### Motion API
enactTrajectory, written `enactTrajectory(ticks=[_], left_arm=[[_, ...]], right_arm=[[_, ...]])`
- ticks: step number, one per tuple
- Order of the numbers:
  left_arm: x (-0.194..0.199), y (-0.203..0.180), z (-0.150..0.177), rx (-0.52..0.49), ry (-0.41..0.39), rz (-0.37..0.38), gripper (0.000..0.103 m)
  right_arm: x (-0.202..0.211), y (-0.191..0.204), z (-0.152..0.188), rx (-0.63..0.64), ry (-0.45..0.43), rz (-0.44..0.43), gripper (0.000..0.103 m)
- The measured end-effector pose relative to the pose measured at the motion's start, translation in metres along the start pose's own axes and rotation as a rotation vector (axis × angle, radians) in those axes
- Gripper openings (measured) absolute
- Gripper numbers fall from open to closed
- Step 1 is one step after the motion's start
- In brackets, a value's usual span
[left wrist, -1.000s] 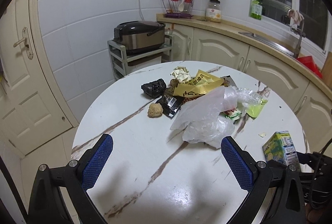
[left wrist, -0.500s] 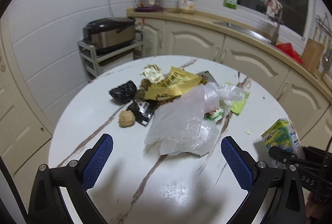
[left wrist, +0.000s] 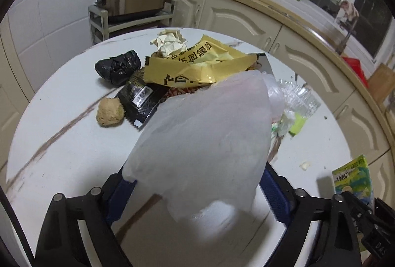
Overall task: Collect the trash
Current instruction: 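Grasp the blue milk carton with the right tool while the left tool grasps the clear plastic bag, then carry the carton and plastic bag over the blue bin and release both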
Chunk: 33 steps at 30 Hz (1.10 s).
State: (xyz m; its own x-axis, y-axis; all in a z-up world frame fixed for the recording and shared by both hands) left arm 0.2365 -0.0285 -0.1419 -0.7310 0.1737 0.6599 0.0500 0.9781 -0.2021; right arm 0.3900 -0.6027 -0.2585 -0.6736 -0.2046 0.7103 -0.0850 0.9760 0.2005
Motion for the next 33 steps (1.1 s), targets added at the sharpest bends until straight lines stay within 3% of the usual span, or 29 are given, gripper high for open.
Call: enactTrajectory(ticks=[3,6,13,17,24,30,33], left_arm=[[0.0,-0.004,0.001,-0.006,0.001,0.053,0.051],[0.006,-0.003,0.005,-0.032,-0.004,0.089,0.044],[0.028,0.007,0.019,-0.078,-0.013,0.105,0.041],[0.061,-0.003,0.031,-0.112,-0.046,0.101,0.041],[0.113,-0.037,0.037,-0.16,-0.12,0.111,0.041],[0.154,-0.092,0.039,-0.234,-0.188,0.198,0.041],[0.159,-0.13,0.042,-0.279,-0.198,0.261,0.041]], right_arm=[[-0.002,-0.003,-0.005,0.01,-0.003,-0.033,0.036],[-0.006,-0.007,-0.005,-0.008,-0.007,-0.064,0.036],[-0.012,-0.014,0.007,-0.047,0.0,-0.108,0.036],[-0.007,-0.018,0.009,-0.057,-0.015,-0.123,0.036],[0.015,-0.033,0.015,-0.093,-0.064,-0.151,0.036],[0.051,-0.061,0.014,-0.136,-0.16,-0.168,0.036],[0.073,-0.093,0.013,-0.169,-0.208,-0.136,0.036]])
Point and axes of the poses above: each gripper's, at about its wrist camera, not at the fingertips, and x roughly against the way its jaws point, y to its left, z to its underside, the point moved 2 cm from there along -x, roughly the way its jaws point, and after that the axes turned 10 degrees about -y, right-handed, at the moved point
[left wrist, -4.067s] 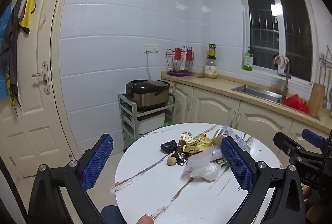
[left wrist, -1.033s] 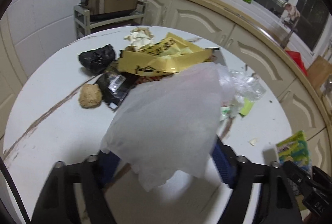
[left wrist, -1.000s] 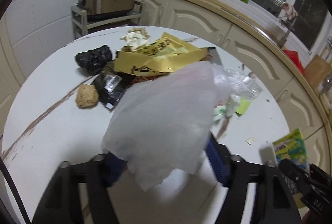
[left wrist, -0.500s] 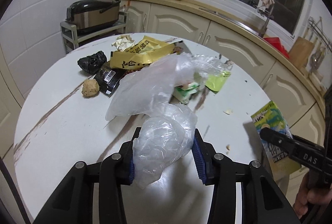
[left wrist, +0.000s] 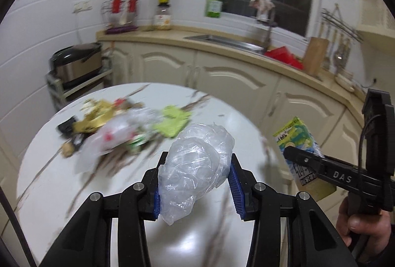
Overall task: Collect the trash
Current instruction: 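Carry the carton and plastic bag over the blue bin and release both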
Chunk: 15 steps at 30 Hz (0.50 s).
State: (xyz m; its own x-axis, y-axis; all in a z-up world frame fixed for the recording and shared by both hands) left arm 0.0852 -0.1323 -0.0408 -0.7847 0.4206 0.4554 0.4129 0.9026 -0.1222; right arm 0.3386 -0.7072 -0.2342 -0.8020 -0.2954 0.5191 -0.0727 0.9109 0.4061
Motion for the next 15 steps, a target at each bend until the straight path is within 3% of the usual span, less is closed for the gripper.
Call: enactTrajectory(ticks=[7,15], left_arm=[[-0.046,-0.115,0.011,-0.109,0.035,0.204,0.041],[-0.136,-0.193,0.076,-0.207,0.229,0.345,0.041]], right_arm=[[0.054,-0.091,-0.008,-0.1,-0.08,0.136,0.036],[0.065,-0.21,0.045,-0.282,-0.037,0.292,0.036]])
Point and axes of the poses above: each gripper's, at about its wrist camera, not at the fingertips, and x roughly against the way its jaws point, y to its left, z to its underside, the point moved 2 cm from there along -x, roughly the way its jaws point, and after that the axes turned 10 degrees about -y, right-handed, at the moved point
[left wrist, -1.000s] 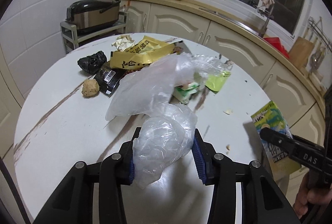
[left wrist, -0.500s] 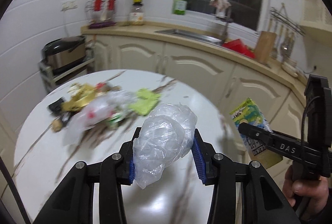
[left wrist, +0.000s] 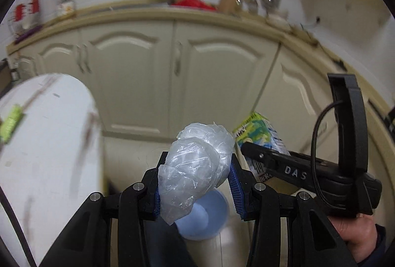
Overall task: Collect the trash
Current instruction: 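Carry the carton and plastic bag over the blue bin and release both, then return both open tools from the bin to the table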
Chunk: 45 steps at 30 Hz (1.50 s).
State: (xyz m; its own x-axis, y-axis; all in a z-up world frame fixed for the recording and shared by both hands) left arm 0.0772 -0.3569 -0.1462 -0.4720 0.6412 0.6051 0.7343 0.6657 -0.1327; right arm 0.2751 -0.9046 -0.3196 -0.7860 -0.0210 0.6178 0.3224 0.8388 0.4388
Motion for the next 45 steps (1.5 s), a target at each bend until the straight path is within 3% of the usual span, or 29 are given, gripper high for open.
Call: enactTrajectory(ticks=[10,19,22,24,26,28,31,39,45], left_arm=[[-0.157,0.008,0.031,-0.042,0.235,0.014,0.041],[-0.262,0.016,0.046,0.036,0.406,0.017,0.045],[-0.292,0.023,0.048,0.05,0.461,-0.006,0.054],[-0.297,0.026,0.049,0.052,0.474,-0.025,0.06],[-0.303,0.027,0.047,0.055,0.47,-0.034,0.061],[-0.303,0.026,0.046,0.052,0.465,-0.038,0.062],[-0.307,0.024,0.038,0.027,0.461,-0.055,0.062],[-0.263,0.004,0.016,-0.019,0.359,-0.046,0.062],[-0.195,-0.015,-0.03,-0.065,0.182,-0.019,0.062]], right_arm=[[-0.077,-0.101,0.061,-0.183,0.156,0.091,0.036],[-0.136,-0.141,0.104,-0.26,0.286,0.114,0.037],[-0.15,-0.148,0.111,-0.28,0.308,0.124,0.039],[-0.156,-0.154,0.115,-0.299,0.306,0.125,0.045],[-0.159,-0.159,0.119,-0.318,0.314,0.12,0.074],[-0.157,-0.164,0.121,-0.333,0.303,0.117,0.081],[-0.149,-0.171,0.121,-0.351,0.278,0.156,0.101],[-0.1,-0.161,0.097,-0.308,0.206,0.262,0.103],[-0.03,-0.117,0.04,-0.244,0.033,0.268,0.103]])
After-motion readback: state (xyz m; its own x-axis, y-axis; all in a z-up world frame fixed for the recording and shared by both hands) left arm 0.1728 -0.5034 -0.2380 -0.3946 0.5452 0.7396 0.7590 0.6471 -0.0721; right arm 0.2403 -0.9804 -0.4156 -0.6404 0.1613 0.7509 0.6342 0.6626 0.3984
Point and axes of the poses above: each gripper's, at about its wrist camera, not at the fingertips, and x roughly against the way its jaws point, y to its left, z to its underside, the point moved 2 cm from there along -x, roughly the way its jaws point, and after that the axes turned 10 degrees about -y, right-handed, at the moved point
